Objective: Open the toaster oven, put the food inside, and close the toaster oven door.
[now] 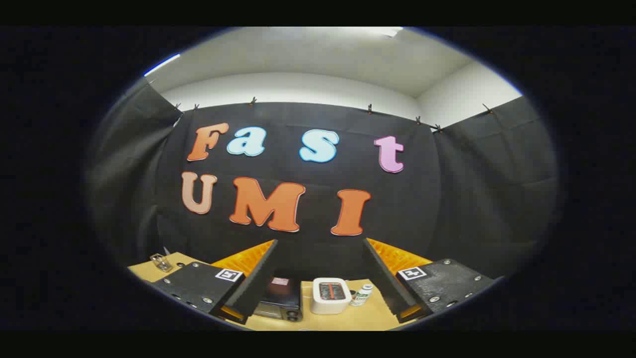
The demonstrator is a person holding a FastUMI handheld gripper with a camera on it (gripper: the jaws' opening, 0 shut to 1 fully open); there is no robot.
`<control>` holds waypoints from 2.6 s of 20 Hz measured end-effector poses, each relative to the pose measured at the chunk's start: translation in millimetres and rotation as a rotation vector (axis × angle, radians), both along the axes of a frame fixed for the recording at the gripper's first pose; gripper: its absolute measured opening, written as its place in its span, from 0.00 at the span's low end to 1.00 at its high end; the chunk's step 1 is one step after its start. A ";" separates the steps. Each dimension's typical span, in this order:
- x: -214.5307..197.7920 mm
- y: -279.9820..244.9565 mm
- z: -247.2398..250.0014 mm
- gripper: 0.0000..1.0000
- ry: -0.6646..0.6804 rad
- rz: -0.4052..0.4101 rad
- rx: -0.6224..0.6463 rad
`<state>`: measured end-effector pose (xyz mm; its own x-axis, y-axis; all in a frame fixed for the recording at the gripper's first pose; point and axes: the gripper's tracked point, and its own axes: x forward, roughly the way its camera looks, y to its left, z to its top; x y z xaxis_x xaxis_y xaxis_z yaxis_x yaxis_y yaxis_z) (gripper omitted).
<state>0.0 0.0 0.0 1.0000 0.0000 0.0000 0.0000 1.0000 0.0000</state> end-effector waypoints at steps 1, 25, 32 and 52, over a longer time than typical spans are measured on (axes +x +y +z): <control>0.3 -1.4 6.7 0.98 -0.005 0.000 0.006; 32.3 102.5 -131.9 0.99 0.203 0.172 0.010; 47.3 173.6 -235.3 0.99 0.426 0.239 0.048; -11.7 253.8 -328.8 0.86 0.590 0.410 0.098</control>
<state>-11.7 253.8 -328.8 0.7530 0.4027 -0.5205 -0.3472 0.9150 0.2056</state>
